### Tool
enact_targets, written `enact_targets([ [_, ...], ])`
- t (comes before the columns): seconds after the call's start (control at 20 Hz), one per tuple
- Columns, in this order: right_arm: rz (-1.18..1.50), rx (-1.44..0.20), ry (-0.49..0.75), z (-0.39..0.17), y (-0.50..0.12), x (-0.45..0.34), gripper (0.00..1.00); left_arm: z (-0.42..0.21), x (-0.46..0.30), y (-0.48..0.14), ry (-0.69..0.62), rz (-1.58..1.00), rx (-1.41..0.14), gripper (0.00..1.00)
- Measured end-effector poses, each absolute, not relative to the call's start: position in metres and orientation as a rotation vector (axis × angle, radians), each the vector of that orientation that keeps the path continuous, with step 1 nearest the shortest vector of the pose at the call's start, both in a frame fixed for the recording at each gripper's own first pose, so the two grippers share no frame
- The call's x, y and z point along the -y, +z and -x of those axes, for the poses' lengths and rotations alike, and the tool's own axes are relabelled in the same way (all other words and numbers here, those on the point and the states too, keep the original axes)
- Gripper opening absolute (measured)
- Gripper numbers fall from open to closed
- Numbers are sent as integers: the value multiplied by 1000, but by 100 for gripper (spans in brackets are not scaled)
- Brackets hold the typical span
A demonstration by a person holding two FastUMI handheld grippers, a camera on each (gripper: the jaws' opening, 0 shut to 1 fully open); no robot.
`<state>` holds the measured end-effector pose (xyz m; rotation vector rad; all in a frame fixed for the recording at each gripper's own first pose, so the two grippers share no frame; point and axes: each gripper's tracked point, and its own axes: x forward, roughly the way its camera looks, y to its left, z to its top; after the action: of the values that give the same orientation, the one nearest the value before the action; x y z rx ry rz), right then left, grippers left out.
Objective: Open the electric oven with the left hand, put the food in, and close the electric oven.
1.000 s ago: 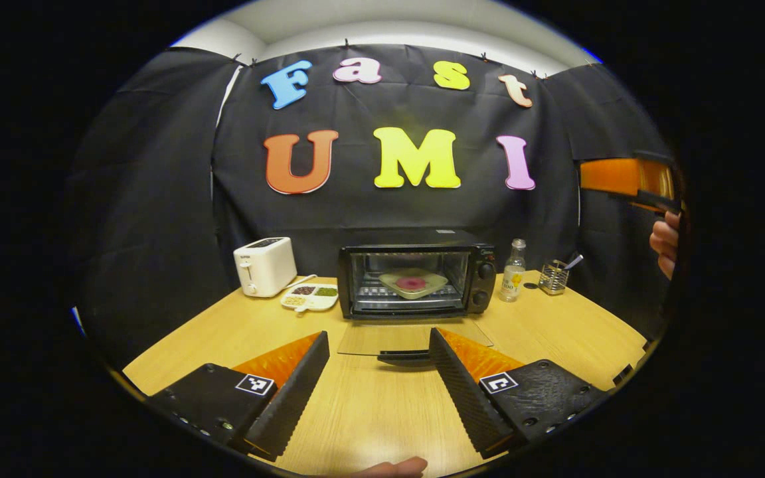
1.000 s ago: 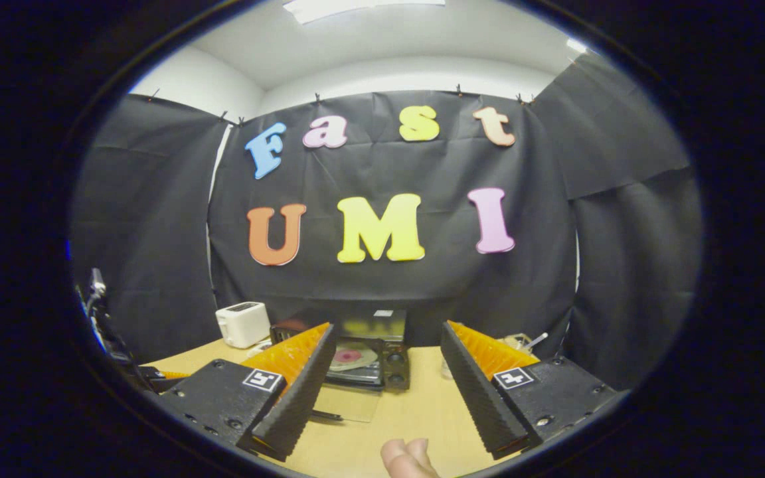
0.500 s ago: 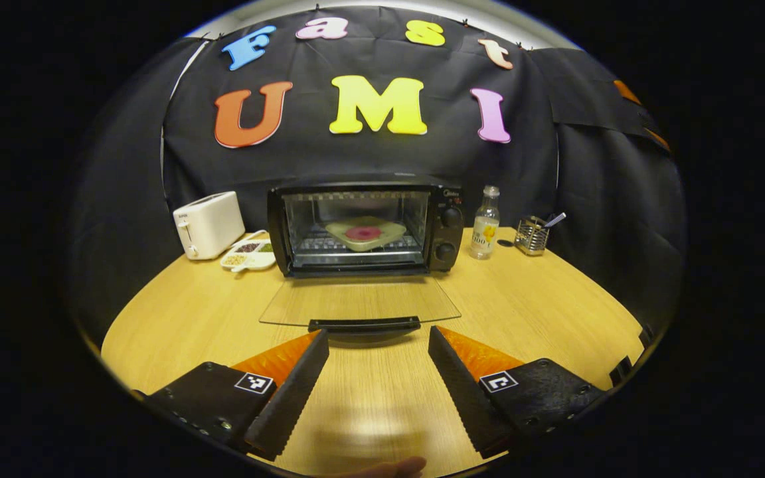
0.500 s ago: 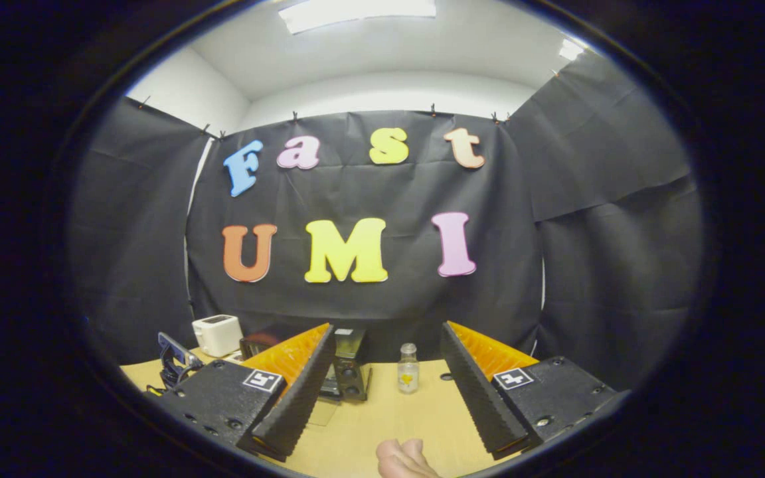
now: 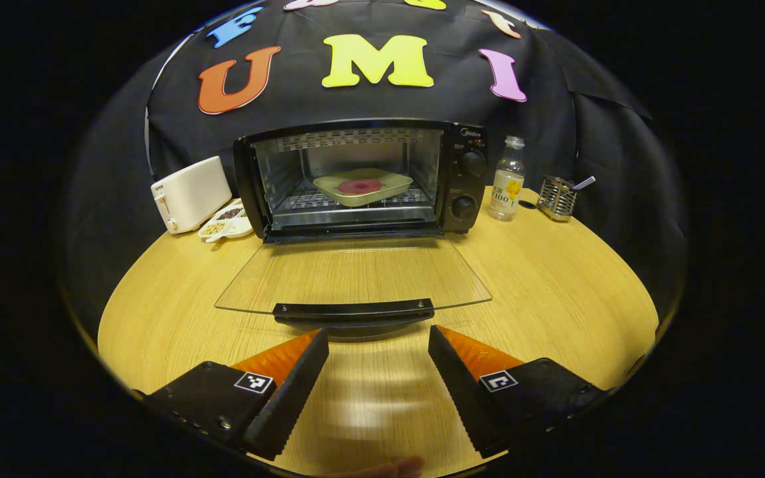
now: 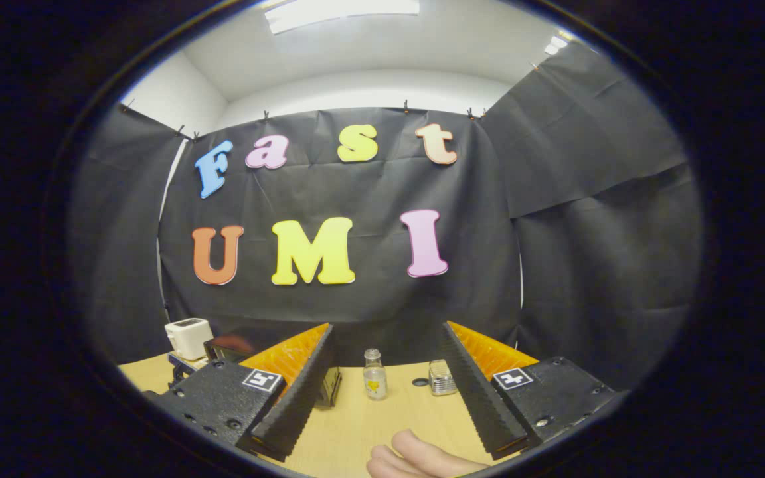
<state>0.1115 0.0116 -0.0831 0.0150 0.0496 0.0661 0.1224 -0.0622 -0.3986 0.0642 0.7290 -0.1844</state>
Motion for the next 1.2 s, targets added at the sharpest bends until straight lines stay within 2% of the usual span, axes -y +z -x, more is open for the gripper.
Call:
enact_targets([
  [0.1, -31, -64, 63, -118, -90, -4, 100, -130, 61, -403, -179, -60, -738, 97],
  [0.15, -35, -68, 59, -120, -92, 0, 96, -134, 62, -404, -181, -56, -741, 97],
  [0.2, -40, -70, 54, -123, -95, 3, 96, -133, 60, -409, -174, -56, -763, 97],
  [0.25, -45, -71, 48, -125, -96, 7, 96, -136, 61, -416, -177, -58, -780, 100],
  [0.3, -49, -71, 45, -127, -98, 10, 96, -134, 60, -417, -175, -65, -793, 96],
  [0.5, -50, -86, 43, -131, -105, 14, 96, -135, 60, -414, -169, -75, -793, 96],
  [1.2, -62, -86, 37, -129, -109, 22, 96, -158, 63, -355, -161, -145, -625, 96],
])
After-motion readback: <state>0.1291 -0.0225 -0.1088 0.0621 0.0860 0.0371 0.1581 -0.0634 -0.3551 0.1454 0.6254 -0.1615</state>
